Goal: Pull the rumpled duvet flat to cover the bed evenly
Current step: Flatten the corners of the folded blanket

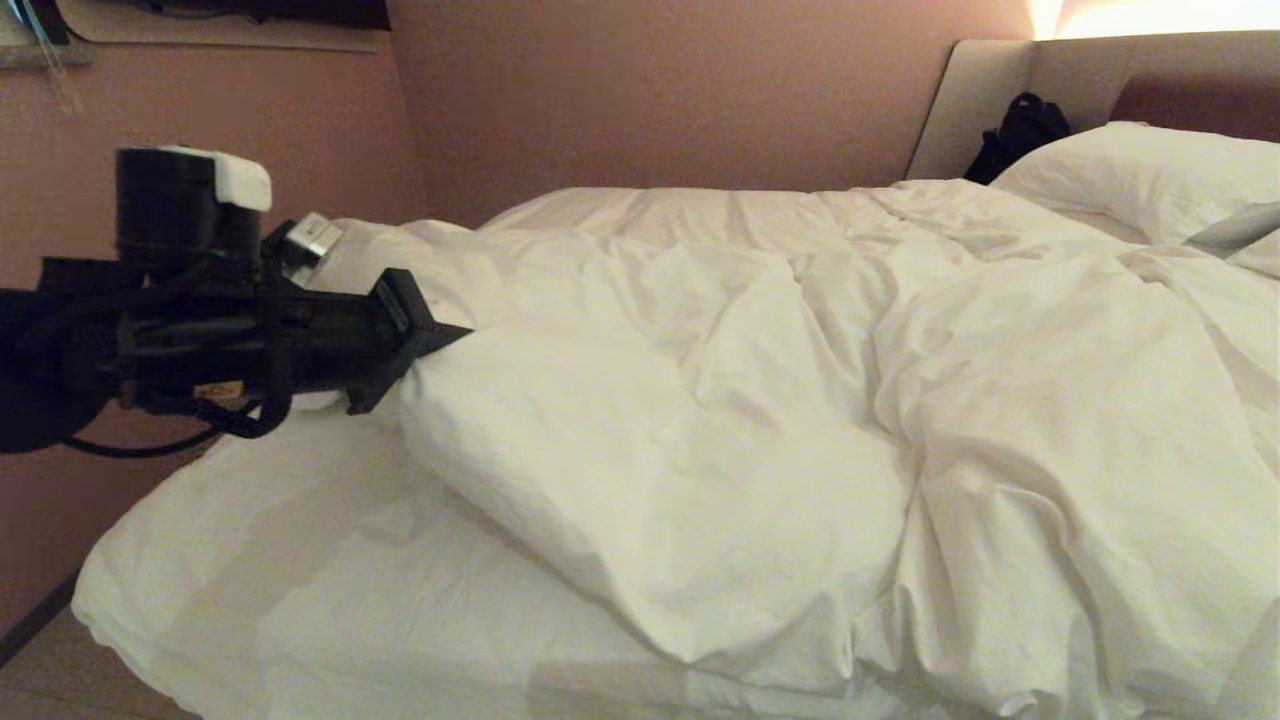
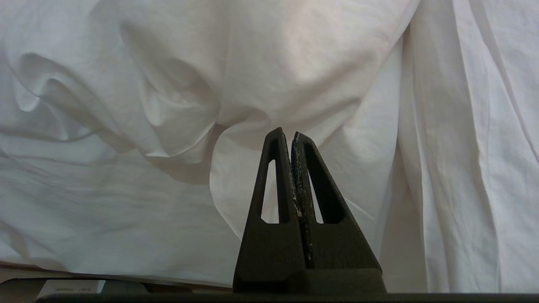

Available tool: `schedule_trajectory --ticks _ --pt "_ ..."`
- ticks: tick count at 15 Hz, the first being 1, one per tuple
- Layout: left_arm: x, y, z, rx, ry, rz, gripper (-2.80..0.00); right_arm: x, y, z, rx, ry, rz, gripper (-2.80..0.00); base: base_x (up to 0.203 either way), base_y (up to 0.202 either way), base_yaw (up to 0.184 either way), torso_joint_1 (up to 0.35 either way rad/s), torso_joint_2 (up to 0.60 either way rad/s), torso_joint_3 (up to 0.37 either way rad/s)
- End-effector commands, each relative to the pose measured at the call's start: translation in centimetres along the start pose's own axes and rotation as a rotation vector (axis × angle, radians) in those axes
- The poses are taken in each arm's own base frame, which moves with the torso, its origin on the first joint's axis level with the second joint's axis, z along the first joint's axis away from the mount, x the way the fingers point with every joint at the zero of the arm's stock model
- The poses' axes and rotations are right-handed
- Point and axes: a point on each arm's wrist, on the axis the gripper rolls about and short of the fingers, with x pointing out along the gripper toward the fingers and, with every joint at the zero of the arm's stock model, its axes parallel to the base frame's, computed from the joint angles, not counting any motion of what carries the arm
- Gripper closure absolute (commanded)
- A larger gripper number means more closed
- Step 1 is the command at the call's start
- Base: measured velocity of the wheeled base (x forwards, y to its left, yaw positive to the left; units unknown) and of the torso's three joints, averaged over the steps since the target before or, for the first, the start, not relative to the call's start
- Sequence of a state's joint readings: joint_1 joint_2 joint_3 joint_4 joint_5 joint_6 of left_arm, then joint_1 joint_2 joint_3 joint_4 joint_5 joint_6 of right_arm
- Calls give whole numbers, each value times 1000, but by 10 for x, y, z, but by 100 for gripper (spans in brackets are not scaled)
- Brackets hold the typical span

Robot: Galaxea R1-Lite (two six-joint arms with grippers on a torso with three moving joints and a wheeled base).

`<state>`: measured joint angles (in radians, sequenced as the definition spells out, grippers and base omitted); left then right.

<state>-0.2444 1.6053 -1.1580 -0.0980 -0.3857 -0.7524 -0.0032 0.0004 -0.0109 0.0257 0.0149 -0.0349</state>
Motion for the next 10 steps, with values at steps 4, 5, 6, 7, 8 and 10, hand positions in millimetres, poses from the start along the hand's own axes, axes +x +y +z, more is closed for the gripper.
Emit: schedule_trajectory --ticks 4,5,6,7,8,10 --pt "-33 -25 2 9 -32 -50 0 0 0 0 0 0 1 0 0 0 0 0 0 0" --pt "-38 -28 2 0 -25 -45 0 0 0 0 0 0 1 0 0 0 0 0 0 0" --pt "-44 -33 2 -5 -19 -42 0 0 0 0 0 0 1 0 0 0 0 0 0 0" --pt "-49 -36 3 -6 -17 -41 0 0 0 0 0 0 1 0 0 0 0 0 0 0" --pt "-51 -37 3 -6 -18 -42 0 0 0 0 0 0 1 0 0 0 0 0 0 0" --pt "-61 -43 3 1 -32 -53 0 0 0 0 0 0 1 0 0 0 0 0 0 0"
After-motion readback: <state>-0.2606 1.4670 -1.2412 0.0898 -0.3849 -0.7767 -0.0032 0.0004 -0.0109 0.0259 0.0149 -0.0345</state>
